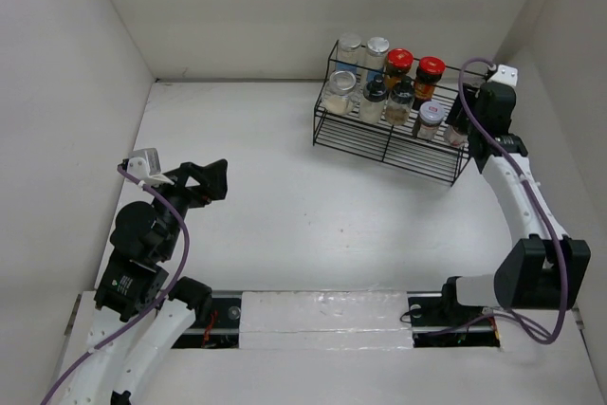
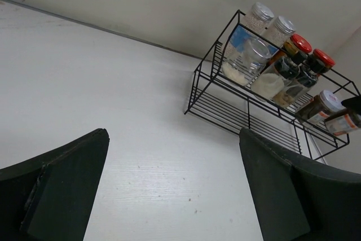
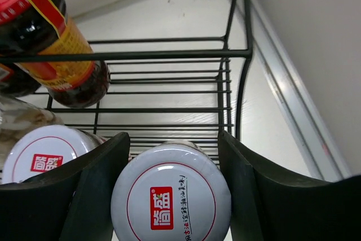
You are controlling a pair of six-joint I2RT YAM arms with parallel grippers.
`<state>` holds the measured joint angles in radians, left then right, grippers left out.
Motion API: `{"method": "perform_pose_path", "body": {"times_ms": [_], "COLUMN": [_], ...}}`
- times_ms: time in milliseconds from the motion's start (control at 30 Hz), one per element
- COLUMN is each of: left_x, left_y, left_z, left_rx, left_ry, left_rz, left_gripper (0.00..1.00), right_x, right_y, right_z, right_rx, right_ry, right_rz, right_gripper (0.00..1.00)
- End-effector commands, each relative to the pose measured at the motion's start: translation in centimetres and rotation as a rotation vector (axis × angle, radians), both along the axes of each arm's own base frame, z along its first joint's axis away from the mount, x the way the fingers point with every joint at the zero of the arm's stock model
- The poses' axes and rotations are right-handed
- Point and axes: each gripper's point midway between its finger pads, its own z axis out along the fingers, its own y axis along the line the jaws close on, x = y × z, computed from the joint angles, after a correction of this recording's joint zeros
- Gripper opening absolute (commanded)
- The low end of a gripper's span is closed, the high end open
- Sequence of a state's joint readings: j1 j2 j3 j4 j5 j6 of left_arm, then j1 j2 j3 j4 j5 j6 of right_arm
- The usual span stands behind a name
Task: Organize the condiment bottles
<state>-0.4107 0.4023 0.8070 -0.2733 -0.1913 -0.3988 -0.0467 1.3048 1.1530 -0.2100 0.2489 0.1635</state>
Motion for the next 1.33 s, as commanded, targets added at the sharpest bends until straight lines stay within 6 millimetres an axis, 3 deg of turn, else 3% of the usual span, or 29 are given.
{"method": "perform_pose_path", "body": {"times_ms": [0,233,333,367,433,567,600,667,700,733,767,800,833,900,933,1033,1067,1133,1167,1300], "left_x": [0.2,0.2,0.1,0.1,0.1,0.1,0.0,-0.1,0.0,0.1,-0.1,-0.1,0.0,-0.5,-0.5,-1.5,-1.6,-1.7,-1.8,-1.9], "left_y": [0.1,-0.1,-0.4,-0.4,-0.4,-0.4,-0.6,-0.2,-0.1,0.1,0.2,0.2,0.1,0.1,0.1,-0.1,-0.3,-0.4,-0.6,-1.2], "left_z": [0.9,1.1,1.1,1.1,1.1,1.3,1.3,1.6,1.2,1.5,1.7,1.7,1.3,1.7,1.5,2.8,2.8,2.8,2.8,3.1], "left_rx": [-0.002,-0.006,0.003,0.003,0.003,0.000,0.000,-0.005,-0.001,-0.006,-0.011,-0.011,-0.007,-0.019,-0.022,-0.033,-0.033,-0.045,-0.045,-0.051], "left_ry": [-0.032,-0.040,-0.042,-0.042,-0.042,-0.051,-0.051,-0.061,-0.052,-0.063,-0.073,-0.073,-0.065,-0.094,-0.101,-0.161,-0.162,-0.172,-0.172,-0.170], "left_rz": [0.005,-0.004,-0.024,-0.024,-0.024,-0.024,-0.033,-0.020,-0.010,0.002,0.002,0.002,0.002,-0.008,-0.008,-0.045,-0.056,-0.066,-0.075,-0.108], "left_gripper": [0.98,1.00,1.00,1.00,1.00,1.00,1.00,1.00,1.00,1.00,1.00,1.00,1.00,1.00,1.00,1.00,1.00,1.00,1.00,1.00], "right_x": [2.2,3.4,3.5,3.4,2.9,1.6,0.4,-1.2,-3.2,-4.2,-5.3,-6.2,-8.7,-11.1,-13.4,-17.1,-19.3,-20.7,-22.5,-25.4], "right_y": [0.7,0.4,0.2,0.3,0.1,0.6,0.9,1.7,2.5,2.8,4.6,5.3,5.9,7.8,8.0,9.5,9.7,10.2,10.2,10.9], "right_z": [6.2,3.0,2.6,3.0,4.0,8.8,10.9,12.8,14.7,15.5,16.4,16.0,17.7,18.6,19.1,20.4,21.7,21.3,22.5,22.6], "right_rx": [0.024,0.032,0.030,0.038,0.034,0.044,0.055,0.066,0.077,0.078,0.088,0.092,0.092,0.101,0.111,0.127,0.118,0.118,0.099,0.064], "right_ry": [-0.211,-0.149,-0.140,-0.151,-0.174,-0.290,-0.344,-0.398,-0.459,-0.491,-0.526,-0.534,-0.597,-0.650,-0.698,-0.775,-0.833,-0.823,-0.862,-0.860], "right_rz": [0.035,0.018,0.009,0.007,-0.004,0.018,0.028,0.051,0.076,0.094,0.167,0.195,0.223,0.311,0.333,0.428,0.453,0.485,0.498,0.557], "right_gripper": [0.45,0.62,0.82,0.93,1.00,1.00,1.00,1.00,1.00,1.00,1.00,1.00,1.00,1.00,1.00,1.00,1.00,1.00,1.00,1.00]}}
